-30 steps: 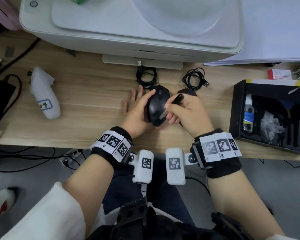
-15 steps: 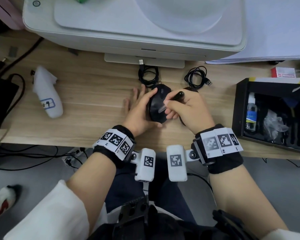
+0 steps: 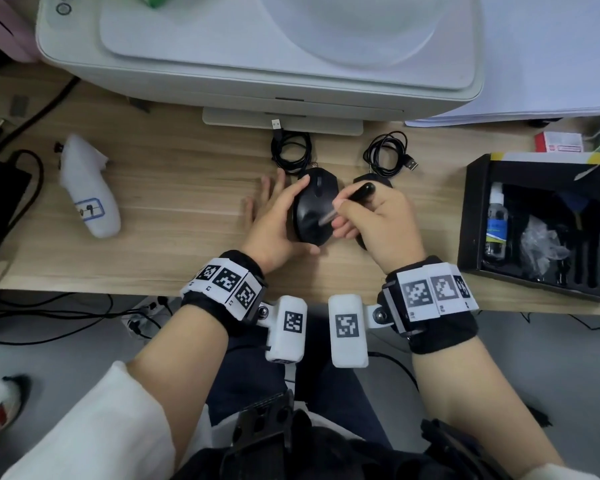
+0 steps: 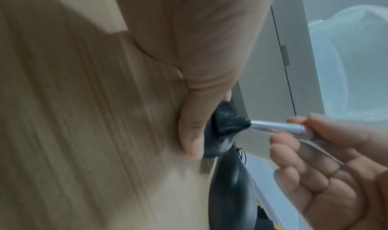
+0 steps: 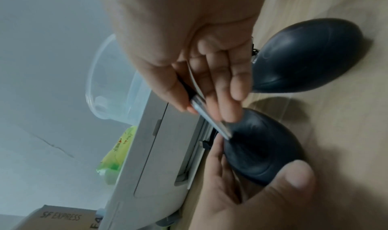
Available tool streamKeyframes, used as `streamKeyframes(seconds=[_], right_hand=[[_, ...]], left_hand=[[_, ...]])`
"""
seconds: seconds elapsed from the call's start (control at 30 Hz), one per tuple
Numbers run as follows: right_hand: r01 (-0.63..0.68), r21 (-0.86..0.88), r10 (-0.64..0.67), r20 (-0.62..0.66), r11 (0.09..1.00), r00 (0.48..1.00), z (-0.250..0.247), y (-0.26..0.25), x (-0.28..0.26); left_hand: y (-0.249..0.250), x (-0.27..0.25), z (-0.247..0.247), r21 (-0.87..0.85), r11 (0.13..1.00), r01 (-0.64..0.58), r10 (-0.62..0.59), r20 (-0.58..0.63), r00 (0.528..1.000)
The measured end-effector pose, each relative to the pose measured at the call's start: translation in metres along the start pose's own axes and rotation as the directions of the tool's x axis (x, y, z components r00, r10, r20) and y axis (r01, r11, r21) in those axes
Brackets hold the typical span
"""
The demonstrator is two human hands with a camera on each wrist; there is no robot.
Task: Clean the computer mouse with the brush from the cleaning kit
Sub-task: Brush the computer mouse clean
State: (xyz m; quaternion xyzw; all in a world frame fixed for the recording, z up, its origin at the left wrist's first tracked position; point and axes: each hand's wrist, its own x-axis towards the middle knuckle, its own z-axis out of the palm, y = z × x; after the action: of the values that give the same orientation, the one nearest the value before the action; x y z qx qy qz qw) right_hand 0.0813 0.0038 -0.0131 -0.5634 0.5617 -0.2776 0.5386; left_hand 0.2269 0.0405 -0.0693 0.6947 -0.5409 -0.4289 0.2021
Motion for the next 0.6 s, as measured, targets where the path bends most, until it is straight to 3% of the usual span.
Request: streamKeyframes(seconds=[0.1,0.23,0.37,0.53,0.6], right_hand=[[0.03,0.032,-0.028,-0.069,0.999,0.997,-0.005,0.002,0.0],[-0.043,-0.026,0.045,0.07,0.999,0.997,-0.009,0.004,-0.006],[0.032,0.096,-0.019,-0.13,0.995,0.991,-0.012,0.008,-0.012],[-0.025,0.037,0.028,-0.06,0.999,0.998,-0.015,0.008,-0.012],[0.028,0.004,-0.027,-0.139,1.0,0.99,-0.016,0.008,-0.011]], left_hand=[[0.0,0.0,0.0,0.006,1.0,0.005,-0.005,-0.011,1.0],[0.0,0.0,0.001,0.006,1.0,-0.005,0.006,-0.016,1.0],[0.004,-0.001,0.001,-0.013,1.0,0.001,-0.001,-0.034,0.999],[0.004,-0.002,0.0,-0.008,1.0,0.0,0.0,-0.033,0.999],[0.004,-0.001,0.001,-0.009,1.0,0.004,-0.004,-0.034,0.999]])
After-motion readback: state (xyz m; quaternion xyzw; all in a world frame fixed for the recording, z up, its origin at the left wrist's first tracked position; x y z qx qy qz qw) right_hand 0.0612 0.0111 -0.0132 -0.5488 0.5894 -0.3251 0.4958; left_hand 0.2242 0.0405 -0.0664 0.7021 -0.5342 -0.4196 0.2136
